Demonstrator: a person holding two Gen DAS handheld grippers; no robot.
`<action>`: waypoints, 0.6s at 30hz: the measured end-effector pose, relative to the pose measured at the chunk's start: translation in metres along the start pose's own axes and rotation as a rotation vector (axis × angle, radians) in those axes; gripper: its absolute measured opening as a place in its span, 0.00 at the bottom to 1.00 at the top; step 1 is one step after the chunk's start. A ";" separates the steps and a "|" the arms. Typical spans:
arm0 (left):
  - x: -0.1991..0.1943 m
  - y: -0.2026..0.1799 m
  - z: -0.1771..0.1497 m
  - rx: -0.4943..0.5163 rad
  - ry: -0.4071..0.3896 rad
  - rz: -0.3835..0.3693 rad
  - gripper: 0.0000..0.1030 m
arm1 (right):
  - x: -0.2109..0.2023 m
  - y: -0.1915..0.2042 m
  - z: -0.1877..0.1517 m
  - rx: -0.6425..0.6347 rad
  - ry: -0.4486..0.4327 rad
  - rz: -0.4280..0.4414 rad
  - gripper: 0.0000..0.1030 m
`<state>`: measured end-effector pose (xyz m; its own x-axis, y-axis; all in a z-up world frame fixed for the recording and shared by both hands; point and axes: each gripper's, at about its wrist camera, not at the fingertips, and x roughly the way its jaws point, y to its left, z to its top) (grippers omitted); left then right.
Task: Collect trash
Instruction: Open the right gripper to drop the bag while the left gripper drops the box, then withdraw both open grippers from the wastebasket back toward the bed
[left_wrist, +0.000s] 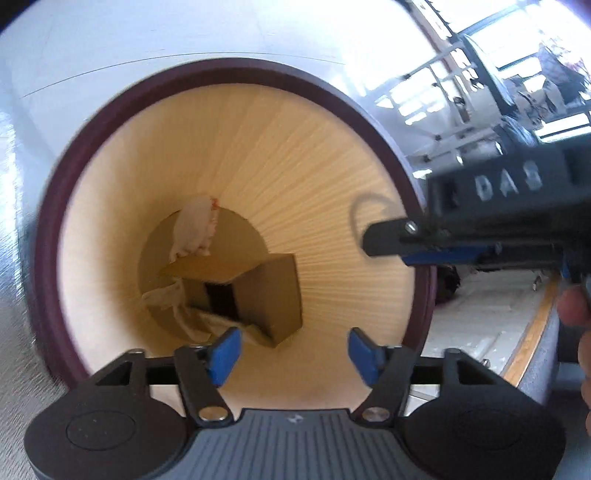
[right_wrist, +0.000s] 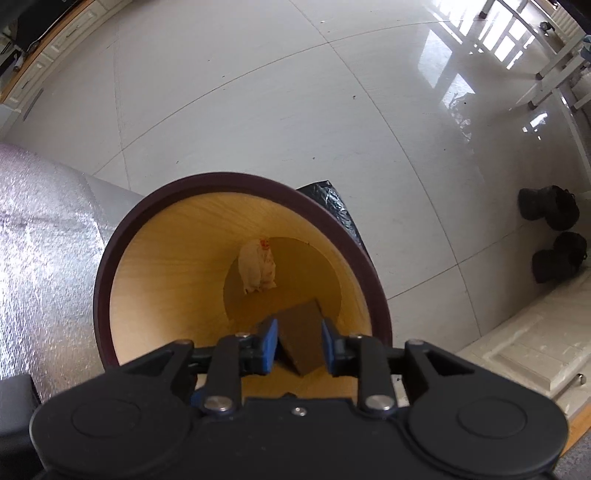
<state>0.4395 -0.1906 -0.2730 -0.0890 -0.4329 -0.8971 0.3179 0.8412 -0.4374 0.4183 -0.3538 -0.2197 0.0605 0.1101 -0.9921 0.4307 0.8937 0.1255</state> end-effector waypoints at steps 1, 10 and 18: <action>-0.001 -0.001 -0.001 -0.007 -0.001 0.012 0.70 | -0.001 0.001 -0.002 -0.011 0.001 0.001 0.30; -0.033 -0.002 -0.009 -0.008 -0.038 0.147 0.94 | -0.026 -0.007 -0.021 -0.109 -0.039 0.014 0.56; -0.057 0.006 -0.014 -0.062 -0.063 0.213 1.00 | -0.056 -0.023 -0.037 -0.120 -0.115 0.030 0.82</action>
<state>0.4333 -0.1567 -0.2254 0.0334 -0.2608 -0.9648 0.2645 0.9332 -0.2431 0.3715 -0.3647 -0.1673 0.1775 0.0926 -0.9797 0.3168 0.9372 0.1460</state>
